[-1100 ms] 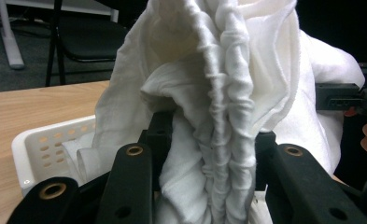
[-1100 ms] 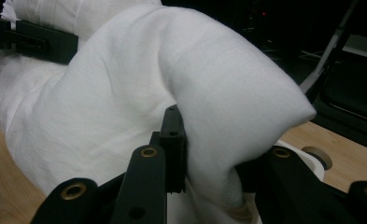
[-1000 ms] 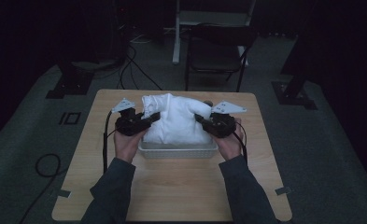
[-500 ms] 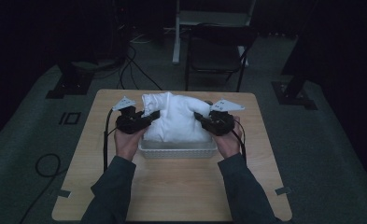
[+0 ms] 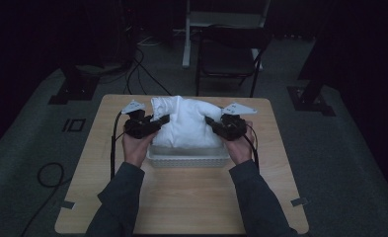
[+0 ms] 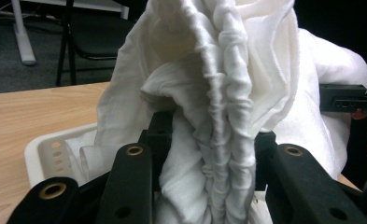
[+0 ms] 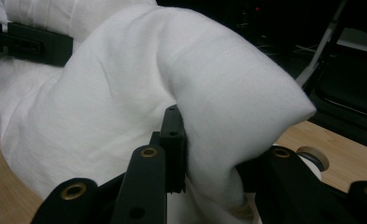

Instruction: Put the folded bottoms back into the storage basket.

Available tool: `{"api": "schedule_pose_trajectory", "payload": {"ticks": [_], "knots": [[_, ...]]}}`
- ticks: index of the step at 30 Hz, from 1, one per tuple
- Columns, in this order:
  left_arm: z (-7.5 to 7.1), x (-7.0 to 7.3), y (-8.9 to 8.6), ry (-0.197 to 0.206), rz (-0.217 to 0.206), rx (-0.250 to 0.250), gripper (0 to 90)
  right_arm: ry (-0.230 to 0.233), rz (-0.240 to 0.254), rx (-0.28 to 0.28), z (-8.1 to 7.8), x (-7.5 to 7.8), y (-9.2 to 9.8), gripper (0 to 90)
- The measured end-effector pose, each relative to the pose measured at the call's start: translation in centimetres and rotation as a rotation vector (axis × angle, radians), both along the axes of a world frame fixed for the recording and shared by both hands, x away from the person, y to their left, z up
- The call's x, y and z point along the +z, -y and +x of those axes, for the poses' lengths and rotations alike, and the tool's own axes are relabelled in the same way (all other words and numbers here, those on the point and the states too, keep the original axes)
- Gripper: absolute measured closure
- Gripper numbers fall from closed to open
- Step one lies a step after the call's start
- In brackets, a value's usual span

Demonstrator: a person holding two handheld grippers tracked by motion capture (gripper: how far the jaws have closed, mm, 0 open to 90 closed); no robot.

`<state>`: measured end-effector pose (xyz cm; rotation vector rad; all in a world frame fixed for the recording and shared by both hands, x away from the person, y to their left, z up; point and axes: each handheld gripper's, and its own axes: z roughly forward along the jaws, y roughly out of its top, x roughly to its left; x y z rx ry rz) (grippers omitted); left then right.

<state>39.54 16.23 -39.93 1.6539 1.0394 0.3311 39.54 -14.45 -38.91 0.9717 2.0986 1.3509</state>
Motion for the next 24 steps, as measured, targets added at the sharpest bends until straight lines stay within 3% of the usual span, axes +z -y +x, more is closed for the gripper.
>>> {"api": "schedule_pose_trajectory", "payload": {"ticks": [17,24], "knots": [[1.1,-0.5,0.3,-0.014,0.016,0.024,63.4,-0.017,-0.006,-0.024,1.6,-0.7,-0.2,71.8],[1.7,-1.1,0.4,-0.027,0.041,0.04,63.4,-0.04,-0.015,-0.033,2.3,-1.3,-0.5,71.8]]}}
